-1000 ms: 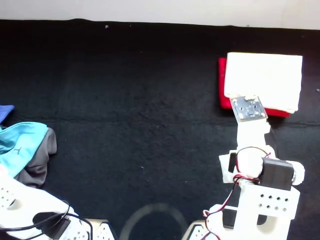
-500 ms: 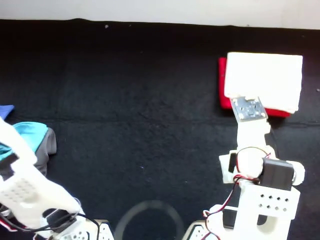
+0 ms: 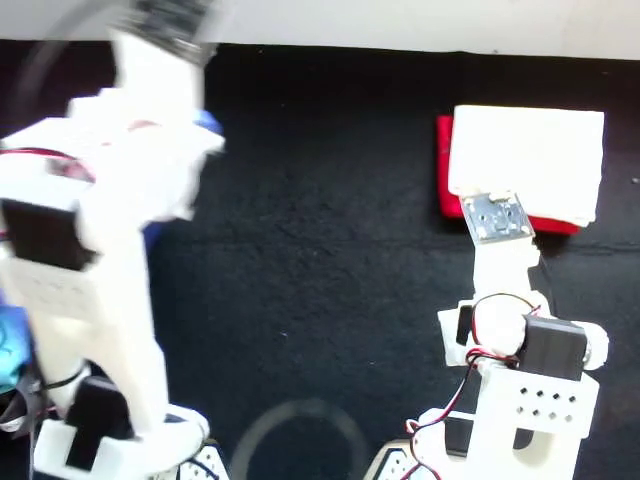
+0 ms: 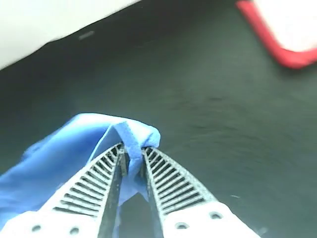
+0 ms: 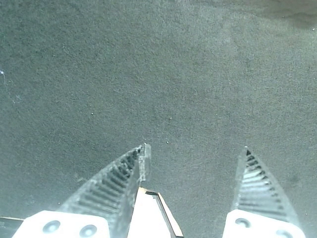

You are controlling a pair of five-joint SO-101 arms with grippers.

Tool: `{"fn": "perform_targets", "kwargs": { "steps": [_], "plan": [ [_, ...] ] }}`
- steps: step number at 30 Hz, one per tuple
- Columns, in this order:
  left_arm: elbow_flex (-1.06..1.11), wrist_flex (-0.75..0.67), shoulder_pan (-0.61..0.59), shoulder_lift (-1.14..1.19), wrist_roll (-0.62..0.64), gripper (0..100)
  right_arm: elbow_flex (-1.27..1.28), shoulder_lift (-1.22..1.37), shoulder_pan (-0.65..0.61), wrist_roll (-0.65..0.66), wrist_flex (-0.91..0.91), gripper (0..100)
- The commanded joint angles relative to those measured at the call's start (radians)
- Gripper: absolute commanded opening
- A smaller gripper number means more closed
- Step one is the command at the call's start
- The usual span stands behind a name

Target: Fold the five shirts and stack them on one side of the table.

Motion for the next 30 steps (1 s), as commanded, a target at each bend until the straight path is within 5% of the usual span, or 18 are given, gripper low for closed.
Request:
{"fn": "perform_targets", "kwargs": {
  "steps": [1,6,13,17,23,30],
  "plan": [
    [0.045,-0.005,0.229,0.001,0.057,1,0.001,-0.012,-0.002,-0.006,0.005,27.2],
    [0.14,-0.008,0.395,0.122,0.178,1,0.001,-0.012,-0.002,-0.006,0.007,27.2],
    [0.139,-0.089,0.512,0.209,0.192,2,0.001,-0.012,-0.002,-0.006,0.007,27.2],
    [0.139,-0.081,0.503,0.2,0.192,14,0.001,-0.012,-0.002,-0.008,0.007,27.2],
    [0.099,-0.054,0.289,0.111,0.189,21,0.001,-0.004,-0.002,-0.008,0.005,27.2],
    [0.18,-0.052,-0.213,0.007,0.187,21,-0.001,-0.001,-0.007,-0.008,-0.03,27.2]
  ]
}}
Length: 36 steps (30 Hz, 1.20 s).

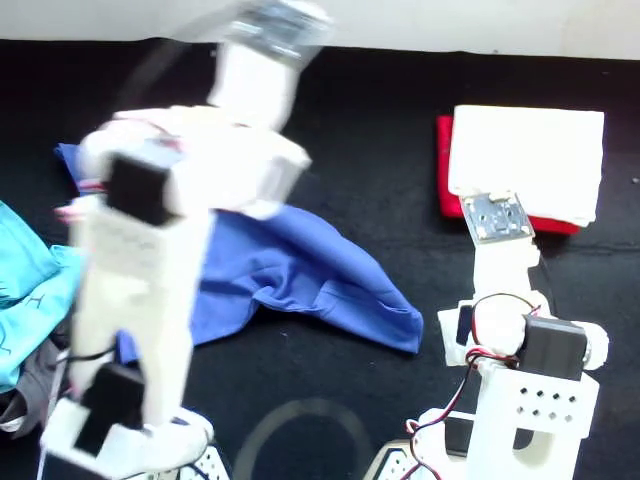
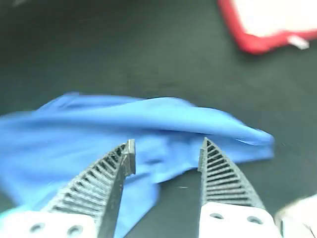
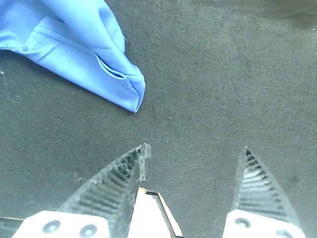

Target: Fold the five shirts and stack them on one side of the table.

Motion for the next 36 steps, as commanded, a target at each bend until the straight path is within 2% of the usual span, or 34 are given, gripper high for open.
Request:
{"fn": "perform_targets", "kwargs": {
  "steps": [1,6,9,14,17,23,28,32,36],
  "plan": [
    [0.071,0.009,-0.277,-0.045,0.002,21,0.001,-0.001,-0.007,-0.008,-0.038,27.2],
    [0.34,-0.003,-0.513,-0.008,-0.123,21,0.001,0.001,-0.015,-0.002,-0.073,27.3],
    [0.507,-0.051,-0.615,0.016,-0.18,21,0.001,0.001,-0.09,-0.006,-0.073,27.4],
    [0.771,-0.236,-0.776,0.031,-0.258,21,-0.001,0.042,-0.243,-0.014,-0.081,27.4],
    [0.895,-0.31,-0.822,0.025,-0.319,21,-0.002,0.154,-0.272,-0.081,-0.114,27.4],
    [1.01,-0.311,-0.786,0.024,-0.334,21,-0.008,0.381,-0.302,-0.127,-0.232,27.4],
    [1.089,-0.276,-0.696,-0.007,-0.334,21,0.001,0.461,-0.438,-0.126,-0.234,27.3],
    [1.245,-0.295,-0.599,-0.183,-0.339,18,0.002,0.476,-0.495,-0.126,-0.242,27.1],
    [1.457,-0.419,-0.515,-0.403,-0.339,17,0.061,0.475,-0.469,-0.089,-0.265,27.1]
  ]
}}
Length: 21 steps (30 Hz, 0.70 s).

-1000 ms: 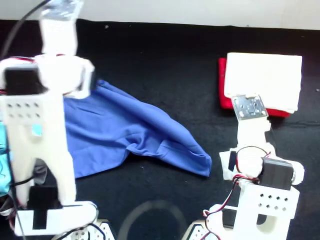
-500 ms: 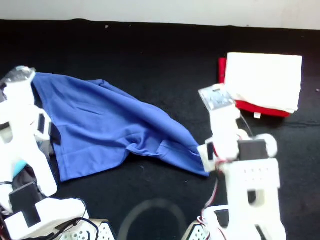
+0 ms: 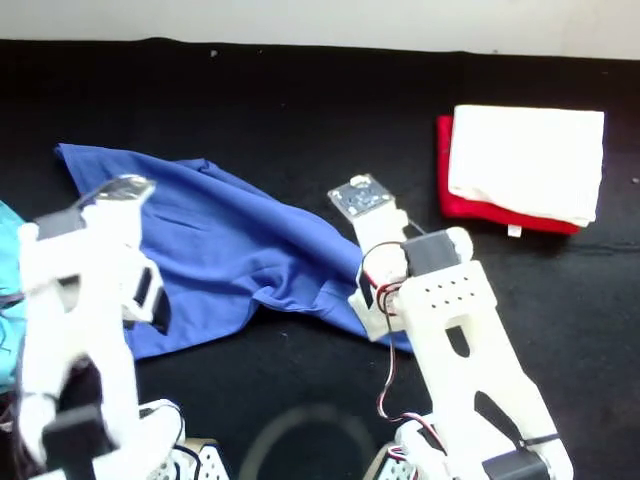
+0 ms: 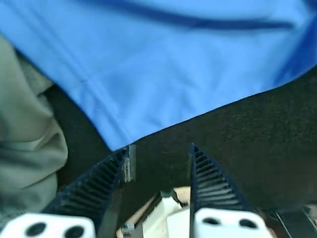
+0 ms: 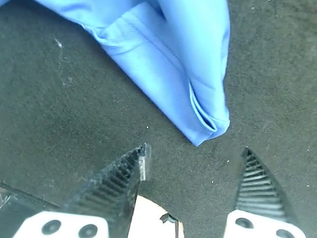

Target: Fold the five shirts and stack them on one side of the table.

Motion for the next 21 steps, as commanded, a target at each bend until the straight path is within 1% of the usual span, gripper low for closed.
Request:
{"fn": "perform_targets", "kwargs": {
  "steps": [1,4,7,10,15,18,21],
  "plan": [
    [0.166,-0.117,0.073,-0.203,-0.011,17,0.061,0.001,0.027,0.057,-0.045,27.1],
    [0.282,-0.218,0.082,-0.286,-0.011,17,0.156,0.001,0.077,0.123,-0.124,27.1],
    [0.329,-0.264,0.079,-0.278,-0.035,17,0.216,0.001,0.114,0.161,-0.189,27.1],
    [0.335,-0.281,0.074,-0.242,-0.049,17,0.237,0.001,0.139,0.166,-0.223,27.1],
    [0.334,-0.282,0.067,-0.22,-0.048,17,0.243,0.001,0.14,0.166,-0.213,27.1],
    [0.332,-0.292,-0.012,-0.22,-0.063,17,0.251,0.001,0.137,0.166,-0.189,27.1],
    [0.329,-0.338,-0.124,-0.213,-0.146,17,0.249,0.001,0.137,0.167,-0.159,27.1]
  ]
}}
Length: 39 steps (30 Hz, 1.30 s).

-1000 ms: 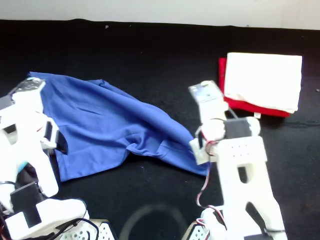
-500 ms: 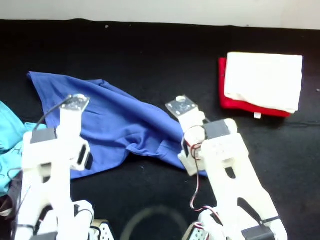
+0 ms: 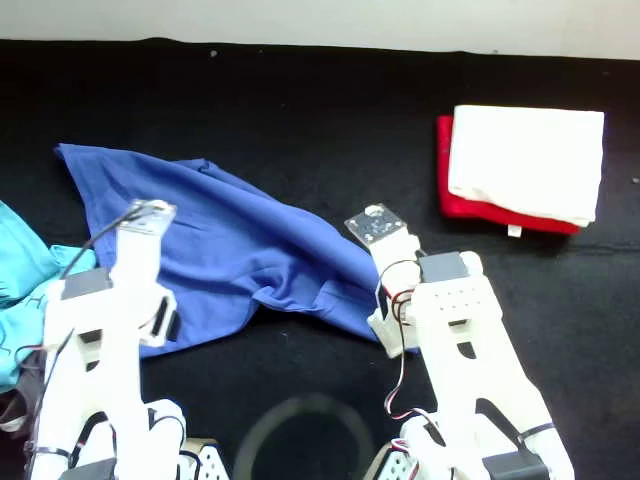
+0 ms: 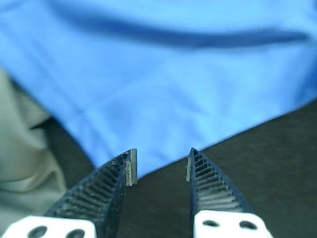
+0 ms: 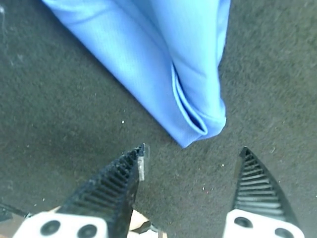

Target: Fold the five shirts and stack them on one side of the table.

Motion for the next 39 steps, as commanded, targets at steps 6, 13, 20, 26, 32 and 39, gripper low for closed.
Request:
{"fn": "perform_targets", "kwargs": {
  "steps": [6,13,20,26,32,39],
  "plan": [
    [0.001,-0.124,-0.202,0.005,-0.081,20,-0.001,0.001,0.01,0.014,0.058,27.1],
    [0.031,-0.08,-0.203,0.005,-0.123,23,-0.005,0.001,0.01,0.011,0.059,27.1],
    [0.093,-0.078,-0.202,0.005,-0.132,23,-0.007,-0.008,0.012,0.012,0.101,27.1],
    [0.142,-0.075,-0.202,0.005,-0.132,23,-0.008,-0.01,0.012,0.012,0.113,27.1],
    [0.143,-0.1,-0.202,0.005,-0.13,23,-0.008,-0.01,0.008,0.014,0.113,27.1],
    [0.108,-0.107,-0.234,0.005,-0.051,23,-0.008,-0.01,0.008,0.014,0.113,27.1]
  ]
}}
